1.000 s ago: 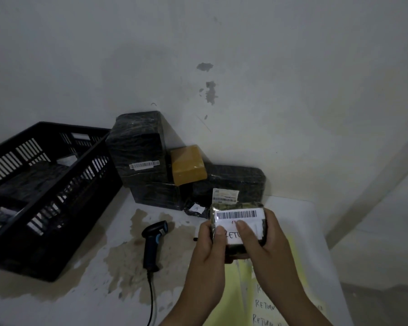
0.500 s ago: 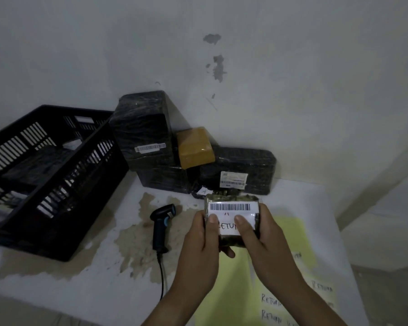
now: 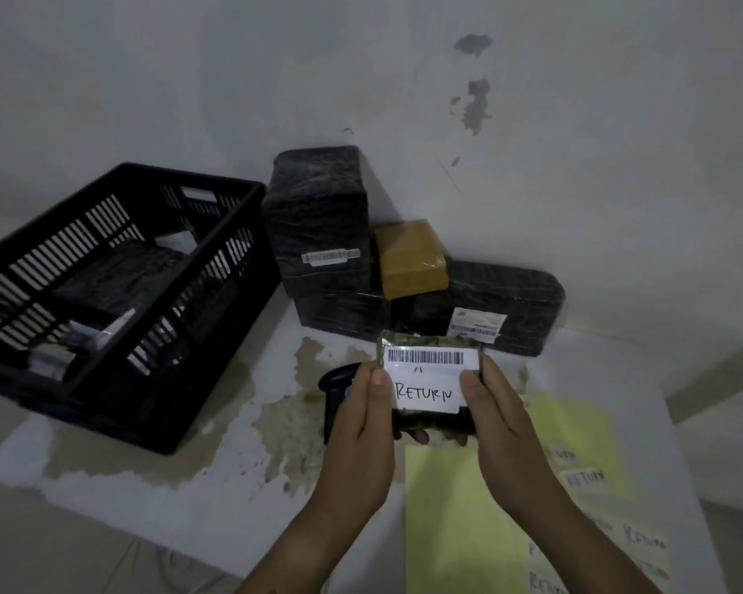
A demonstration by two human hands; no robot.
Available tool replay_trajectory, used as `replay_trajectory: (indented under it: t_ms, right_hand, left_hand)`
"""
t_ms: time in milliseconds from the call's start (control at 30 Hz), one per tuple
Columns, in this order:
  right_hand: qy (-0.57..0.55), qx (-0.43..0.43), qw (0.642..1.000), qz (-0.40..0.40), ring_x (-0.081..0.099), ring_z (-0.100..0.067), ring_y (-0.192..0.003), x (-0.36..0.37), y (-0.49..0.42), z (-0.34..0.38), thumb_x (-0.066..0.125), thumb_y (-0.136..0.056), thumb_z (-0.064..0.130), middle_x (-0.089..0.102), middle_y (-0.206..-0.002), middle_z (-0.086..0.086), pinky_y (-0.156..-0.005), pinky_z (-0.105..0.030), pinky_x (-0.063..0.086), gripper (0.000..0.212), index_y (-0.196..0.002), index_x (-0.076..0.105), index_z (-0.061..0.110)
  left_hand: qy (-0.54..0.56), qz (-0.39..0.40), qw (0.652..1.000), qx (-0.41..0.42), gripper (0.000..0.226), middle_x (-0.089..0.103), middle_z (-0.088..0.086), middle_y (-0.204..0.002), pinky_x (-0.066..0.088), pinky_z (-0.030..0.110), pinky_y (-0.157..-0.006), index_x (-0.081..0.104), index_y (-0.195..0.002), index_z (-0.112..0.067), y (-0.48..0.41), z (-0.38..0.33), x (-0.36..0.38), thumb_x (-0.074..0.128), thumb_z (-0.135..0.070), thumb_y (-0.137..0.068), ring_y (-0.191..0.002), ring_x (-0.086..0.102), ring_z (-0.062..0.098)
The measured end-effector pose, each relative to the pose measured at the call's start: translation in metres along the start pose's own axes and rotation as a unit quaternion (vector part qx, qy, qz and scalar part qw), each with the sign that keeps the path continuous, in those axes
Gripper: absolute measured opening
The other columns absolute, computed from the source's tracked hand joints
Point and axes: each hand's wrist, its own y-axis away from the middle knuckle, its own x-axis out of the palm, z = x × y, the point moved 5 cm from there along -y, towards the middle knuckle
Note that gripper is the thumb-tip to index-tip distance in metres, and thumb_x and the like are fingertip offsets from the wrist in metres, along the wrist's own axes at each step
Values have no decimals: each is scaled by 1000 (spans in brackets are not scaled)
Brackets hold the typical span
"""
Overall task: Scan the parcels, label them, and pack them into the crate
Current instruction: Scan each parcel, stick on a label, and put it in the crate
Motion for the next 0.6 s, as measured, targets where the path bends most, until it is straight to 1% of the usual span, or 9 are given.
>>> replay_trajectory:
  t_ms: [100,167,233,300,367,433,500,567,600]
  right_hand:
    - [-33,35,999,-23,65,-5,-97,26,-9,-5,40,-97,43,68,-106,17,-75,-26,54,26,-114,58,48]
    - [-58,61,996,-43,66,-3,-95,45,-15,-9,42,-100,40,68,-109,15,-79,-30,56,25,-117,59,44]
    - [-83,89,991,-54,64,-12,-97,64,-22,-11,46,-93,50,66,-118,5,-81,-35,53,35,-124,59,40]
    - [-103,111,987,-59,60,-18,-90,84,-31,-11,49,-88,54,65,-120,-7,-71,-34,50,50,-131,58,30]
    - [-121,110,985,-57,61,-14,-75,107,-45,-8,48,-92,46,69,-105,-8,-58,-29,47,45,-129,59,23]
    - [-129,104,985,-45,62,-12,-70,135,-59,-1,49,-90,44,70,-99,-7,-52,-26,47,45,-126,60,19]
    - [-126,97,987,-37,66,-14,-76,165,-72,1,49,-94,38,71,-103,-6,-52,-25,51,34,-122,62,23]
    - [-115,98,988,-37,69,-19,-84,195,-83,0,47,-100,32,71,-105,-3,-57,-30,55,23,-117,62,30]
    - [-102,98,989,-32,70,-19,-84,210,-88,1,46,-101,31,72,-103,-2,-61,-34,56,22,-117,61,33]
  left_hand:
    - [-31,10,999,12,49,74,1,-96,51,15,-69,64,-115,-22,-8,-3,-34,26,-49,-98,-80,69,7]
    - [-75,28,996,50,42,73,-14,-108,53,16,-76,62,-121,-29,-13,-8,-63,28,-45,-103,-96,68,6]
    - [-141,46,985,84,33,69,-20,-112,53,20,-82,59,-125,-36,-17,-12,-100,32,-43,-108,-104,66,5]
    - [-221,44,969,102,28,67,-22,-110,52,25,-83,57,-122,-40,-21,-11,-150,37,-48,-104,-103,65,3]
    - [-307,10,944,121,29,65,-25,-109,51,25,-80,58,-119,-41,-28,-11,-211,39,-54,-102,-101,63,1]
    - [-372,-41,915,150,31,63,-26,-107,49,20,-79,62,-115,-39,-40,-13,-275,39,-54,-102,-98,61,-2]
    - [-414,-73,891,174,34,63,-25,-104,46,17,-79,64,-115,-31,-55,-11,-331,40,-49,-102,-97,59,-4]
    - [-459,-69,869,173,39,62,-21,-108,46,23,-83,63,-122,-25,-74,2,-378,39,-48,-103,-97,58,-1]
    - [-482,-58,858,168,41,60,-21,-110,46,26,-85,62,-125,-24,-84,10,-398,38,-49,-104,-97,58,2]
